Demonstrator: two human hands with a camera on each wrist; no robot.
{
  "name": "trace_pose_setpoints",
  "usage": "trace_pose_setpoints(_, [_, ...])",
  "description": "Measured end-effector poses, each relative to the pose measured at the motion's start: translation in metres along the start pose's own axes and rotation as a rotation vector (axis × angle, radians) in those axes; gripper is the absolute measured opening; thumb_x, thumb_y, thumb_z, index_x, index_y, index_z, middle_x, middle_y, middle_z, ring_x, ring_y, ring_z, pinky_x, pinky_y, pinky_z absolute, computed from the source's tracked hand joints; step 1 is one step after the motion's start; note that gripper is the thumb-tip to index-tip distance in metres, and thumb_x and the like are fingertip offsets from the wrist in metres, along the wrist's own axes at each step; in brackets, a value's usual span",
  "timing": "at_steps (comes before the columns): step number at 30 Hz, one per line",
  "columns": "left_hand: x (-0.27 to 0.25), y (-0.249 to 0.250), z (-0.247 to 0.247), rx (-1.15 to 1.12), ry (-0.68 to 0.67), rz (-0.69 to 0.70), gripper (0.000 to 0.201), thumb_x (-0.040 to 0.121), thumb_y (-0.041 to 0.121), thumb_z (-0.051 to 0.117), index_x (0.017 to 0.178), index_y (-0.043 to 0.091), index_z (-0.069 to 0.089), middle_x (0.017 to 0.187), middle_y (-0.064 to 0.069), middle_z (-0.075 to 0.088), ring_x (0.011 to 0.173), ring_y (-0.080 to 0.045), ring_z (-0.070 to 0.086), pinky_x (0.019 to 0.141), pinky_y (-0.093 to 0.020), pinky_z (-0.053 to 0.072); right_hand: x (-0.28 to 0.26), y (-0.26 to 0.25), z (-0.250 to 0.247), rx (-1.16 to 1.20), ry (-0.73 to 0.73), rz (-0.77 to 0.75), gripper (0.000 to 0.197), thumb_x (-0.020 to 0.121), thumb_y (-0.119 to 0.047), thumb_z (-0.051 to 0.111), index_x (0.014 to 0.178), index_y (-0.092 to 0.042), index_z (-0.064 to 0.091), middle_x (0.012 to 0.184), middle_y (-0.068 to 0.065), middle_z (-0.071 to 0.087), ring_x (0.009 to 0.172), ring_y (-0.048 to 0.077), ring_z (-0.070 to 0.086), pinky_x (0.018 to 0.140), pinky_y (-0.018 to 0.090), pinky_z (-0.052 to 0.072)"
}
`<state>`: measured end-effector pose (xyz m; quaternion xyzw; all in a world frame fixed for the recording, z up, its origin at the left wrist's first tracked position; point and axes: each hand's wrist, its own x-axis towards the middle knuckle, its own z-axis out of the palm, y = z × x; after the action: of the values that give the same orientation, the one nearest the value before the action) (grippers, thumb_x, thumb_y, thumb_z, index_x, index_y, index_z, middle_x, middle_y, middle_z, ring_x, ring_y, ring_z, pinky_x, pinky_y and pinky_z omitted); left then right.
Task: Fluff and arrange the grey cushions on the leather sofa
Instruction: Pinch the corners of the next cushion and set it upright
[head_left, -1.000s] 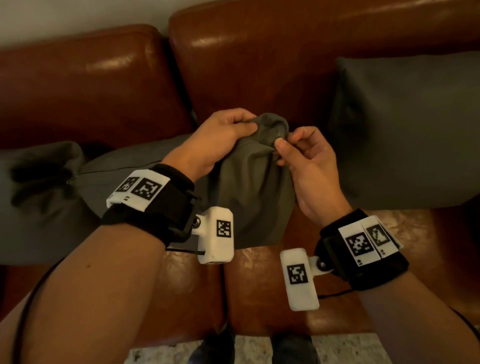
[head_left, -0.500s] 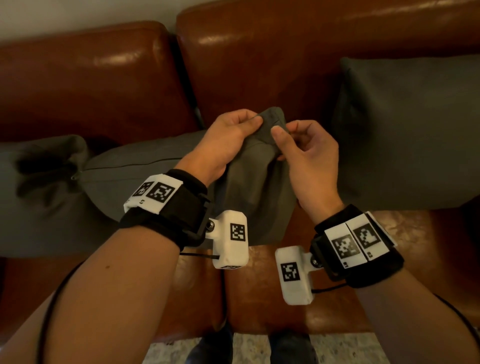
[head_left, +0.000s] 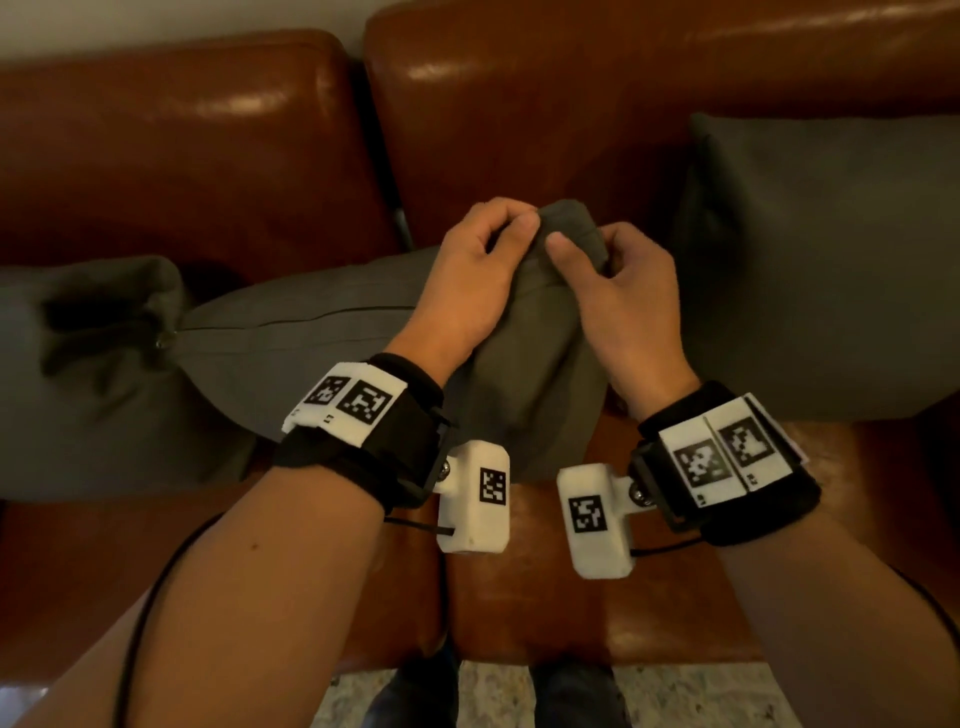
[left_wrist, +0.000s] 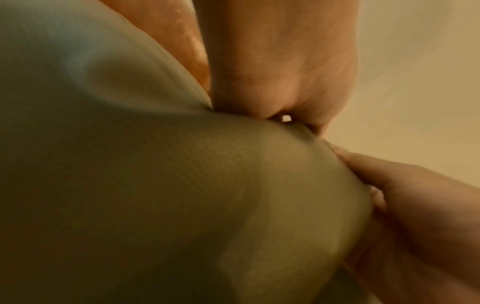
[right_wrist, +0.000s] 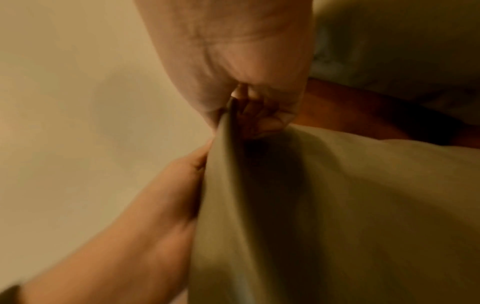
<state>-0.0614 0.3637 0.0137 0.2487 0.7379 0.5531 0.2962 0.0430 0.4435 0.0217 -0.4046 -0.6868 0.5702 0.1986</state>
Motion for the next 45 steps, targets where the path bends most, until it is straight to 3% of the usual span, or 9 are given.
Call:
trace_pose_setpoints(5, [-0.009,-0.018,-0.01,0.565,0.036,0.147,0.039,0.099,0.04,0.043,0.132,0.022,0.054,0.128,0.003,0.053,0.119,-0.014,0.05,0.106,-0.04,0.039,0.004,0.006,-0.013,0.3,0.047,0.184,0.038,0.093,-0.032,0.063,0.099,0.006,0.064,0.105,0.031,0.064,0.093,0.038,0.065,0.088,0.057,0.052])
trace_pose_setpoints(10, [-0.025,-0.033,-0.022,1.006,0.052,0.199,0.058,0.099,0.05,0.022,0.137,0.017,0.05,0.139,-0.004,0.053,0.132,-0.023,0.045,0.114,-0.04,0.024,0.008,0.012,-0.026,0.098,0.125,0.125,0.028,0.089,-0.038,0.065,0.069,-0.022,0.057,0.069,0.0,0.058,0.069,0.019,0.057,0.07,0.039,0.051])
trace_pose_setpoints(22, [-0.043,-0.058,-0.053,1.099,0.119,0.172,0.06,0.1,0.052,0.02,0.145,0.019,0.041,0.151,-0.006,0.04,0.143,-0.024,0.03,0.118,-0.044,0.018,0.011,0.027,-0.027,0.188,0.324,0.319,0.014,0.097,-0.041,0.053,0.101,-0.028,0.056,0.104,-0.01,0.058,0.097,0.008,0.058,0.093,0.032,0.05])
trace_pose_setpoints(27, [-0.04,-0.058,-0.056,1.002,0.105,0.22,0.056,0.1,0.047,0.025,0.143,0.017,0.045,0.148,-0.007,0.045,0.141,-0.026,0.034,0.117,-0.043,0.02,-0.013,0.007,0.003,-0.675,0.179,-0.489,0.058,0.094,-0.04,0.056,0.143,-0.013,0.042,0.148,0.013,0.039,0.139,0.026,0.034,0.116,0.033,0.026])
trace_pose_setpoints(30, [-0.053,-0.054,-0.071,0.909,0.304,0.19,0.046,0.099,0.039,0.037,0.134,0.014,0.051,0.136,-0.009,0.053,0.132,-0.027,0.044,0.112,-0.043,0.028,-0.013,0.004,0.042,-0.936,-0.187,-0.406,0.059,0.098,-0.052,0.04,0.149,-0.023,0.036,0.161,0.009,0.021,0.151,0.025,0.011,0.12,0.044,0.003])
trace_pose_setpoints(35, [-0.076,-0.074,-0.138,0.413,0.995,-0.365,0.048,0.094,0.044,0.052,0.125,0.007,0.05,0.128,-0.014,0.051,0.12,-0.032,0.046,0.097,-0.044,0.038,0.001,0.024,0.047,-1.044,-0.159,-0.268,0.059,0.099,-0.055,0.032,0.15,-0.024,0.035,0.158,0.01,0.03,0.15,0.027,0.015,0.122,0.049,0.002])
trace_pose_setpoints(39, [-0.045,-0.096,-0.166,-0.429,0.814,-0.593,0.078,0.082,0.059,0.06,0.142,0.014,0.042,0.14,-0.007,0.052,0.125,-0.027,0.051,0.106,-0.045,0.042,-0.004,0.032,0.043,-1.081,-0.143,-0.276,0.058,0.1,-0.055,0.031,0.15,-0.024,0.035,0.157,0.009,0.033,0.149,0.026,0.017,0.121,0.047,0.002])
trace_pose_setpoints(43, [-0.034,-0.1,-0.171,-0.451,0.815,-0.471,0.005,0.088,0.018,0.067,0.092,0.02,0.064,0.104,-0.008,0.069,0.101,-0.027,0.065,0.095,-0.045,0.052,-0.007,0.035,0.04,-1.061,-0.124,-0.253,0.057,0.101,-0.052,0.033,0.15,-0.025,0.034,0.157,0.009,0.032,0.149,0.025,0.017,0.122,0.046,0.002])
trace_pose_setpoints(45, [-0.038,-0.102,-0.17,-0.338,0.846,-0.416,0.017,0.088,0.011,0.065,0.077,0.022,0.059,0.088,-0.004,0.066,0.089,-0.024,0.064,0.088,-0.042,0.054,-0.008,0.039,0.041,-1.058,-0.114,-0.258,0.056,0.101,-0.051,0.033,0.15,-0.024,0.034,0.157,0.01,0.032,0.149,0.025,0.018,0.122,0.045,0.002])
